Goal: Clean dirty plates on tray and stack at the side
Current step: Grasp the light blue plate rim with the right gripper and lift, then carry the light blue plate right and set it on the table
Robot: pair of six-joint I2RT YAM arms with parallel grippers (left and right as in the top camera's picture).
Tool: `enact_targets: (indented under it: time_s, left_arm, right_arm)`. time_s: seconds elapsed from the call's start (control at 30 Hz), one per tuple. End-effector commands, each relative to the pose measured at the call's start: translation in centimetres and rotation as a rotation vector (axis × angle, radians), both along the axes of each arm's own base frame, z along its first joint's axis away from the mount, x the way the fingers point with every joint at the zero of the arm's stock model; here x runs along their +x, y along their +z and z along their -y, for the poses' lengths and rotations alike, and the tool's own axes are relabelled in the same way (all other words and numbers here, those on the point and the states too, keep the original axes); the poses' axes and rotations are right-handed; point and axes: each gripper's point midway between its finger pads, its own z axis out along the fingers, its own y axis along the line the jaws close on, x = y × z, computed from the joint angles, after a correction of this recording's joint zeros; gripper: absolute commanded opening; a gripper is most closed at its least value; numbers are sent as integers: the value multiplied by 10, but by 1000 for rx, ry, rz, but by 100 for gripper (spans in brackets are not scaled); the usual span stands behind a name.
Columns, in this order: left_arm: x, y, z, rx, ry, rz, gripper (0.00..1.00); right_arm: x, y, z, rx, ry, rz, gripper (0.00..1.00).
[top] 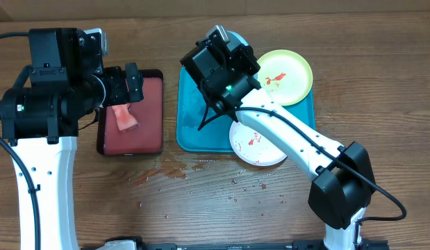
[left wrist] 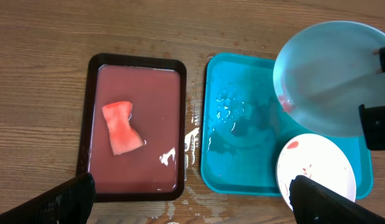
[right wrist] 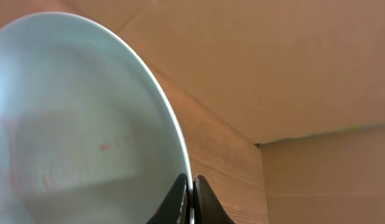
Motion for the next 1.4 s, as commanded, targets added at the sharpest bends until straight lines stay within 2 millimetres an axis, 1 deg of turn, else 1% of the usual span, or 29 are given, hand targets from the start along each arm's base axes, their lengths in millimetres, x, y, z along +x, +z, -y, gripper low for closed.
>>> enact_targets:
  time_s: [0.0,0.07,0.1,0.17,0.2,0.27,0.33,0.4,0.43,0.47,0.53,0.6,0.63,0.7,0.73,0.77,0.8,0.87,0.93,1.03,1.1,1.2,1.3,1.37]
  left_arm:
    - [-3,3,4,5,-31,13,100]
    - [-3,3,4,5,-31,13,100]
    - [-3,3,4,5,-31,13,100]
    - [-3,3,4,5,-31,13,100]
    - [-3,3,4,5,-31,13,100]
    - [-3,3,4,5,-31,13,100]
    - [-3,3,4,5,-31,13,100]
    - [-3,3,4,5,-31,13,100]
    - [-3,3,4,5,-31,13,100]
    - [-3,3,5,5,-32,13,100]
    - [-3,3,5,5,-32,13,100]
    - [-3,3,4,5,-31,13,100]
    - [-3,3,4,5,-31,13,100]
    - [-3,3,5,5,-32,13,100]
    - [-3,3,4,5,-31,13,100]
    - [-3,3,4,5,-31,13,100]
    - [-3,3,4,5,-31,13,100]
    - [-3,3,4,5,-31,13,100]
    - [-3,3,5,5,-32,13,100]
    - [-3,3,5,5,-32,13,100]
    - [-3,3,4,5,-31,13,100]
    - [-3,3,4,5,-31,13,100]
    - [-3,3,4,5,-31,13,100]
    - [-3,3,4,5,-31,13,100]
  right_arm:
    - [-5,8,-9,-40,76,-41,4]
    - [1,18,-4,-24,31,27,4]
    - [3,19,-3,-3,23,41,4]
    - [1,11,-11,12,66,-3,4]
    - [-3,8,-15,-17,95,-35,4]
    - [-3,12,-14,-47,81,-15,4]
    - [2,16,-10,-15,51,22,4]
    - [0,8,-14,-9,90,-27,4]
    - [-4,3,-17,-47,119,-68,4]
    - [-4,5,-14,-66,111,-65,4]
    - [0,10,-8,-36,65,-18,4]
    - [-1,1,-12,-6,90,-56,4]
    - [-4,-3,-11,-22,100,-84,4]
    - [-4,-3,-7,-13,71,-70,4]
    - [-3,-5,-8,35,63,-63,4]
    - [-4,-10,-12,55,84,-90,4]
    - [-6,-12,-11,40,93,-108,4]
    - [-5,-10,-7,42,66,-87,4]
    - [-6,-17,-13,87,85,-115,4]
    - [-7,-19,-10,102,72,-120,4]
    - [-5,-23,-6,160,47,-122,4]
    - [-1,-41,5,310,4,-183,4]
    - [-1,-65,11,546,-28,-315,4]
    - [2,-76,15,732,-42,-404,4]
